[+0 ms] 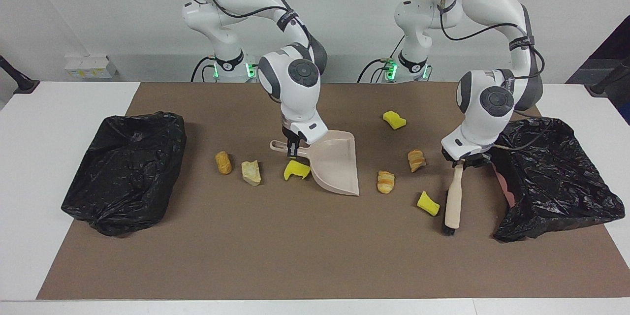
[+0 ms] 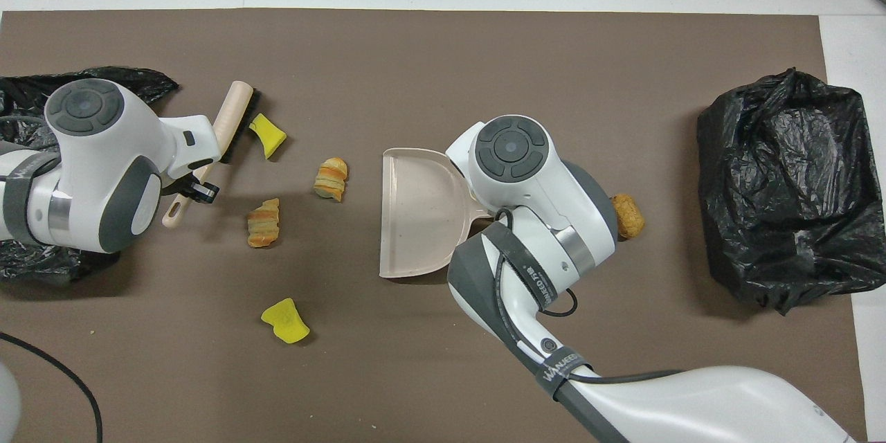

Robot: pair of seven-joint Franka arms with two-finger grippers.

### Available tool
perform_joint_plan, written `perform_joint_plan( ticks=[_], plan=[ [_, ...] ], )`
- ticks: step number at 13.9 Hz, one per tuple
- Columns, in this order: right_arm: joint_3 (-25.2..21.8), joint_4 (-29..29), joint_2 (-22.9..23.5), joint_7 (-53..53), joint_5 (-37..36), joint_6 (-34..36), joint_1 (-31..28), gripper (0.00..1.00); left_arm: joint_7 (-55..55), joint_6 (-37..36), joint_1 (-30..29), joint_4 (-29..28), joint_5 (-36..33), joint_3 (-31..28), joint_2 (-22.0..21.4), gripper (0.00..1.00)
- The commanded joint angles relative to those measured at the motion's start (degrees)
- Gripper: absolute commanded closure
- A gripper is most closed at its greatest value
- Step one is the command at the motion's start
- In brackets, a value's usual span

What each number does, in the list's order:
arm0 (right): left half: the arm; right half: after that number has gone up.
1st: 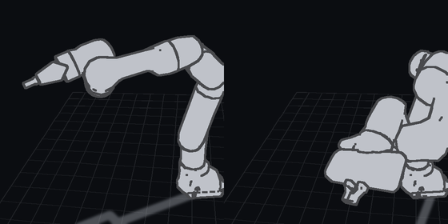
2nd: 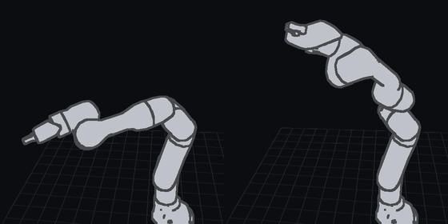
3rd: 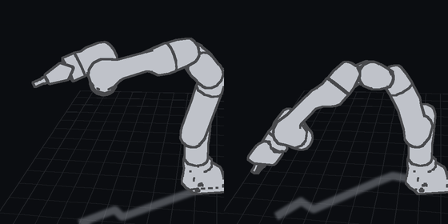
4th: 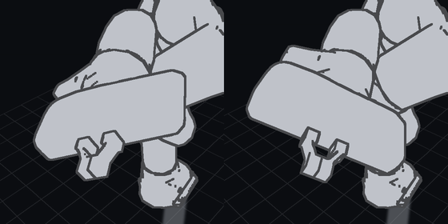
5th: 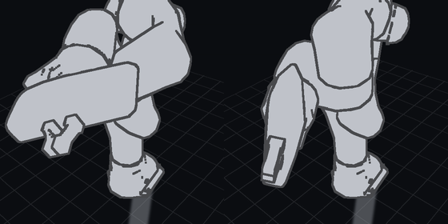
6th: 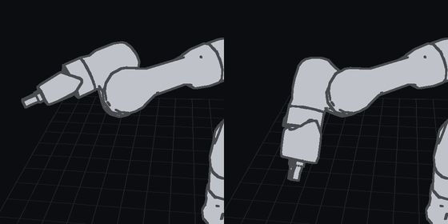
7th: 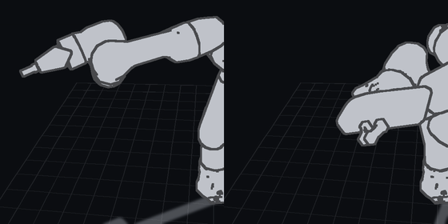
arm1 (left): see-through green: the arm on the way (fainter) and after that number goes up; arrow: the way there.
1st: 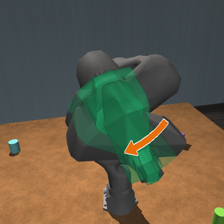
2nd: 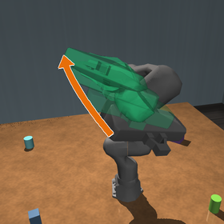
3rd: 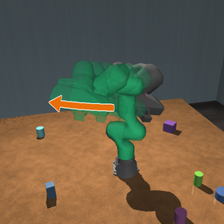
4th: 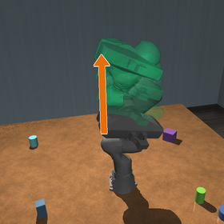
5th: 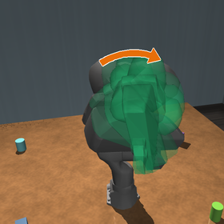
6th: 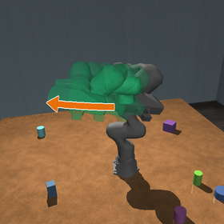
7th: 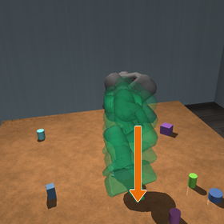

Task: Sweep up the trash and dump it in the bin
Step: 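Sweep crumbs into the dustpan with the brush in the left gripper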

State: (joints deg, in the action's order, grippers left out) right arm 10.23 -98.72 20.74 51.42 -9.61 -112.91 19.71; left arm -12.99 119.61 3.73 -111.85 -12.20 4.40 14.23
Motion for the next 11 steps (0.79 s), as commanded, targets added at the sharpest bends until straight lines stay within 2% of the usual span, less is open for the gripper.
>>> perform_joint_plan(
  ticks=[1,3,6,9,11],
  plan=[
    [0.41,-2.18,-1.32,1.06,-1.02,-1.26,-0.82,1.0,0.15,-1.74,4.61,-3.9,-1.07,-0.1,-3.15,1.0],
    [0.41,-2.18,-1.41,1.05,-1.11,-1.26,-0.73,1.0,0.68,-4.2,7.77,-4.87,-1.07,1.04,-4.38,1.0],
    [0.41,-2.27,-1.32,1.05,-1.11,-1.34,-0.38,1.0,2.78,-3.59,8.05,-9.25,0.06,7.18,-6.67,1.0],
    [0.41,-2.27,-1.32,0.88,-1.11,-1.34,-0.12,1.0,8.83,-3.5,7.96,-9.53,10.75,13.42,-6.76,1.0],
    [0.41,-2.27,-1.32,0.7,-1.11,-1.34,-0.11,1.0,10.96,-4.9,8.05,-9.18,14.21,16.76,-7.37,1.0]
  ],
)
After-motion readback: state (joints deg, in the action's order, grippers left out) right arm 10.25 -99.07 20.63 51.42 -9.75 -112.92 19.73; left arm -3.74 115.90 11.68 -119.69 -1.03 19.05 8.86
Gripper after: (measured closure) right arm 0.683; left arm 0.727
